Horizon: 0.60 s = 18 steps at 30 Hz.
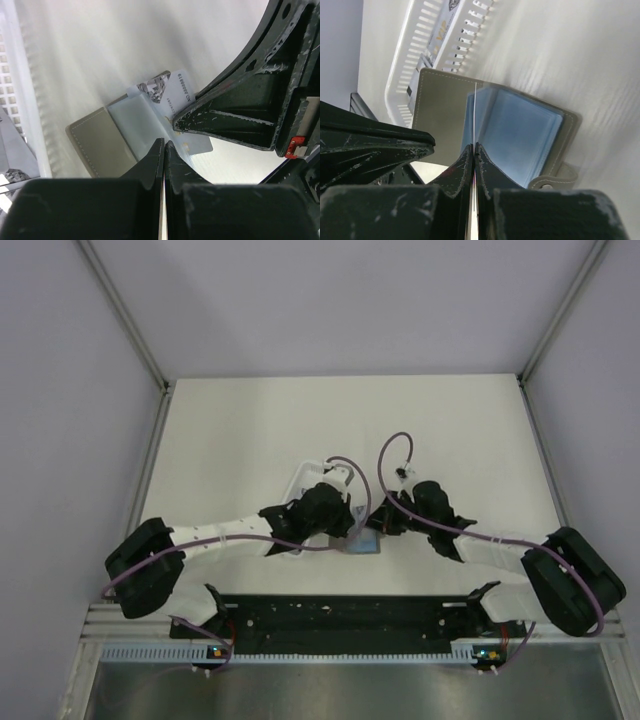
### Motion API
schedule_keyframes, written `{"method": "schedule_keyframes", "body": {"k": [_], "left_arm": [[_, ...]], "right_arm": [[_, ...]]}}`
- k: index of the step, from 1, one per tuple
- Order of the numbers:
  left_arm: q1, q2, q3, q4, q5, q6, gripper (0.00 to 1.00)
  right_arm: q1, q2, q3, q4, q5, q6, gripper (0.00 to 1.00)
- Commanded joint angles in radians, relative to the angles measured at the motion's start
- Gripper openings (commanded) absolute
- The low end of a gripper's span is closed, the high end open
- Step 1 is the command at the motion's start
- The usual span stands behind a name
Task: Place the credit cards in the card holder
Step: Insert the credit card into the card holder.
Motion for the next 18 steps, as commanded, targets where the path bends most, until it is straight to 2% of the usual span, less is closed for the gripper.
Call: {"method": "schedule_keyframes", "body": {"k": [1, 6, 10, 18], "left_arm": [[0.014, -0.087, -0.021, -0.010, -0.047, 0.009, 0.00], [0.034, -0.144, -0.063, -0.017, -0.064, 0.004, 0.00], [0.041, -0.167, -0.086, -0.021, -0.071, 0.006, 0.00], [0.041, -0.098, -0.090, 0.000, -0.050, 0.000, 0.00]], "right_arm": [[0.042, -0.026, 0.063, 0.013, -0.011, 0.010, 0.00], [0.085, 0.004, 0.091, 0.031, 0.003, 0.034, 0.00], [0.122, 0.059, 0.093, 0.056, 0.076, 0.070, 0.00], [0.165, 0.198, 0.105, 0.089, 0.153, 0.125, 0.00]]}}
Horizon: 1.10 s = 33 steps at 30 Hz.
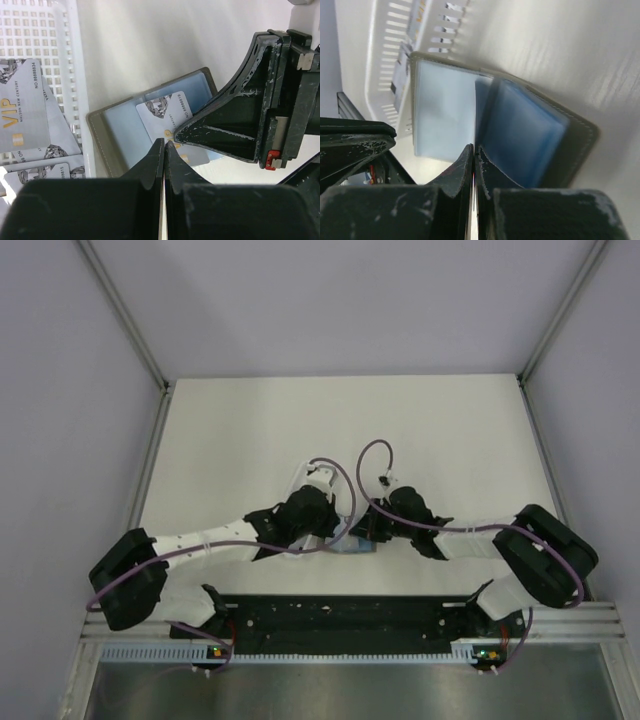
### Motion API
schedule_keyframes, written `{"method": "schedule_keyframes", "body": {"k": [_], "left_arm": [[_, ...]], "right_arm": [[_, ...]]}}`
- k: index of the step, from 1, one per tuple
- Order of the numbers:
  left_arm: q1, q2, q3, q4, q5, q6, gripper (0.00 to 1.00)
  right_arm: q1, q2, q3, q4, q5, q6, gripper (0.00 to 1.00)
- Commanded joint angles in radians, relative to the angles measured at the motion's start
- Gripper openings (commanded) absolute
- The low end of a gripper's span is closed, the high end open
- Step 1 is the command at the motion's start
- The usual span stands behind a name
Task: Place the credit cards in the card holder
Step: Insert the credit card into the card holder.
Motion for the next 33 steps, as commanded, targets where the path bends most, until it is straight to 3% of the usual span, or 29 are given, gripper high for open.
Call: {"method": "schedule_keyframes", "body": {"k": [1, 13, 22, 33], "left_arm": [[0.002, 0.057, -0.002, 0.044, 0.010, -0.001, 0.00], [0.002, 0.269, 0.012, 0.104, 0.023, -0.022, 0.00], [0.002, 0.256, -0.005, 0.096, -0.033, -0.027, 0.00], [0.002, 0.241, -0.039, 0.096, -0.036, -0.041, 0.00]], "right_arm": [[0.034, 0.058, 0.044, 0.054, 0.069, 0.037, 0.00], [0.060, 0.003, 0.038, -0.133, 0.204, 0.022, 0.00], [0.060, -0.110, 0.021, -0.373, 0.331, 0.000, 0.00], [0.060, -0.149, -0.003, -0.394, 0.269, -0.012, 0.00]]}}
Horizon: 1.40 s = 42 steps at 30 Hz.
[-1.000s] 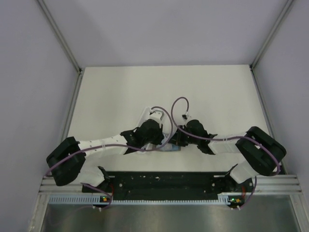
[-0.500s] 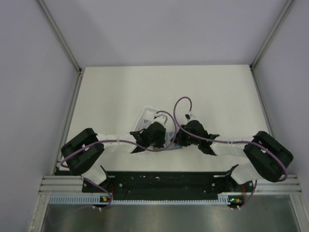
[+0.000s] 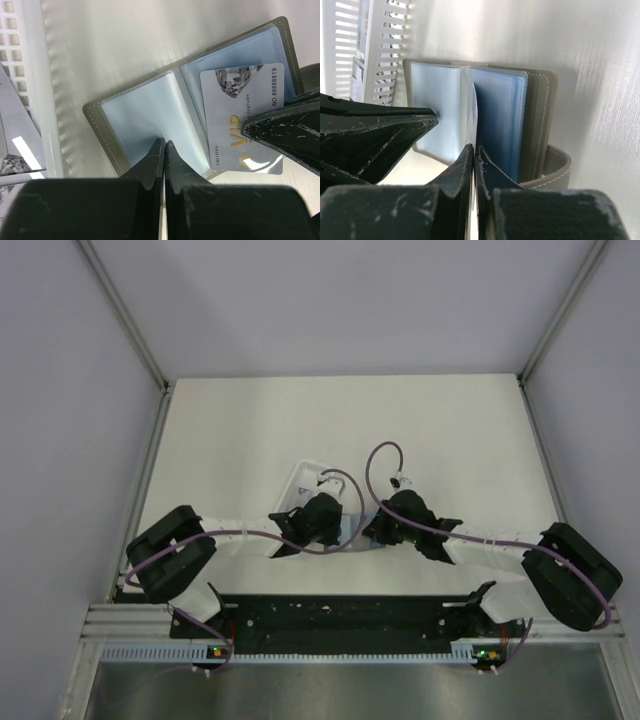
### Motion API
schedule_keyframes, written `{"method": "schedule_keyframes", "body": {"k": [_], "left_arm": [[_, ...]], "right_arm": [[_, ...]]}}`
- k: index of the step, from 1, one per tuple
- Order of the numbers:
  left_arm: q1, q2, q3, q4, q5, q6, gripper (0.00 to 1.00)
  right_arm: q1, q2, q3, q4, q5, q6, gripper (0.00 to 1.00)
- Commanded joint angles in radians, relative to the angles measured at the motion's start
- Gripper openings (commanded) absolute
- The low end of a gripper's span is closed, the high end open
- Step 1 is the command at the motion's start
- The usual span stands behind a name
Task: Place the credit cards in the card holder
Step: Insert the credit card into the card holder.
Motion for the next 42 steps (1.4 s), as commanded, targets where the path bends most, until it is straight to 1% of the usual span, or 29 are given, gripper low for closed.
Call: {"method": "schedule_keyframes", "body": {"k": [1, 8, 10, 17, 21, 25, 27, 30, 34, 38, 40, 42], "left_arm": [[0.003, -0.014, -0.039, 0.000, -0.030, -0.012, 0.00], [0.003, -0.054, -0.078, -0.005, -0.033, -0.016, 0.00], [0.003, -0.065, -0.085, -0.010, -0.031, -0.018, 0.00], [0.003, -0.091, -0.099, -0.014, -0.019, -0.024, 0.00], [0.001, -0.079, -0.105, -0.004, -0.010, -0.022, 0.00], [0.001, -0.068, -0.113, 0.010, 0.000, -0.024, 0.00], [0.001, -0.068, -0.121, 0.016, 0.000, -0.025, 0.00], [0.001, -0.069, -0.136, 0.027, 0.003, -0.024, 0.00], [0.001, -0.068, -0.156, 0.052, 0.016, -0.018, 0.00], [0.001, -0.063, -0.171, 0.067, 0.023, -0.022, 0.00], [0.001, -0.060, -0.177, 0.073, 0.023, -0.025, 0.00], [0.001, -0.062, -0.185, 0.079, 0.023, -0.027, 0.00]], "right_arm": [[0.006, -0.028, -0.020, -0.102, 0.001, -0.043, 0.00], [0.006, -0.067, 0.012, -0.153, -0.010, -0.048, 0.00], [0.006, -0.081, 0.018, -0.201, -0.009, -0.048, 0.00], [0.006, -0.117, 0.009, -0.224, -0.009, -0.039, 0.00], [0.006, -0.153, 0.052, -0.230, -0.058, -0.101, 0.00], [-0.008, -0.165, 0.159, -0.294, -0.140, -0.218, 0.00], [-0.040, -0.147, 0.224, -0.340, -0.211, -0.267, 0.00], [-0.119, -0.099, 0.299, -0.372, -0.359, -0.324, 0.00], [-0.198, 0.014, 0.377, -0.412, -0.530, -0.403, 0.00], [-0.212, 0.143, 0.420, -0.423, -0.607, -0.447, 0.00], [-0.212, 0.185, 0.420, -0.399, -0.625, -0.439, 0.00], [-0.212, 0.209, 0.408, -0.373, -0.612, -0.430, 0.00]]}}
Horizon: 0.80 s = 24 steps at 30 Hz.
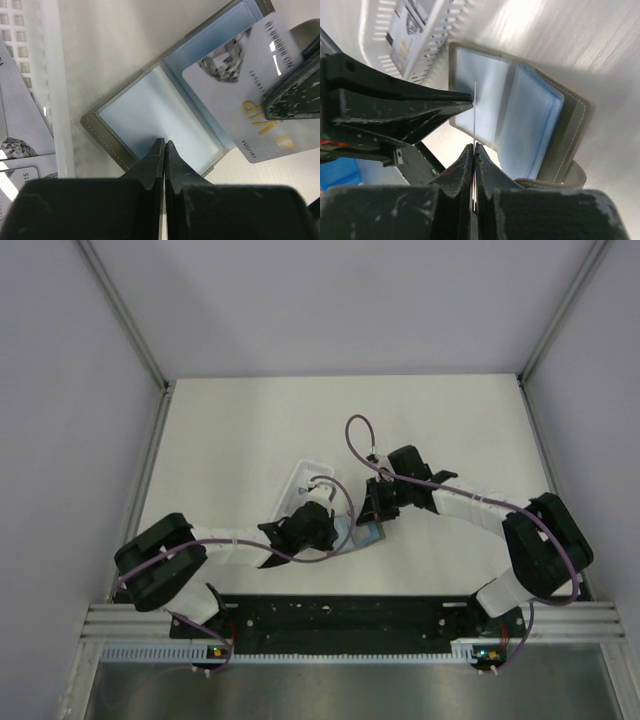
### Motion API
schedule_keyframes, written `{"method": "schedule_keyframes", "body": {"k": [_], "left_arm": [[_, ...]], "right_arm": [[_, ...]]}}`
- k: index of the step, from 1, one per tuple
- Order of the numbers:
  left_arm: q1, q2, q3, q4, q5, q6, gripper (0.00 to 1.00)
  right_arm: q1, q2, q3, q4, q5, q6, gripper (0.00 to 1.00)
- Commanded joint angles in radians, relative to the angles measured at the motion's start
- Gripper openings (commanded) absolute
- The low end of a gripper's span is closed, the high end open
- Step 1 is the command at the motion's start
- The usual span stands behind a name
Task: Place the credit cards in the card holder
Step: Insert the credit card into the card holder.
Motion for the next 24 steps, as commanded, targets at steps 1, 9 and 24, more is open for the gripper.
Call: {"method": "schedule_keyframes", "body": {"k": [1, 9, 24], "left_arm": [[0.001, 0.010, -0.051, -0.066, 0.010, -0.003, 0.00], [0.001, -0.004, -0.069, -0.063, 0.004, -0.005, 0.00], [0.001, -0.072, -0.085, -0.086, -0.004, -0.011, 0.01]], "right_arm": [[0.000, 0.042, 0.014, 0.033, -0.061, -0.032, 0.00], [-0.002, 0.063, -0.024, 0.063, 0.027, -0.009, 0.00], [-0.002, 0.106, -0.101, 0.127, 0.128, 0.011, 0.00]]}}
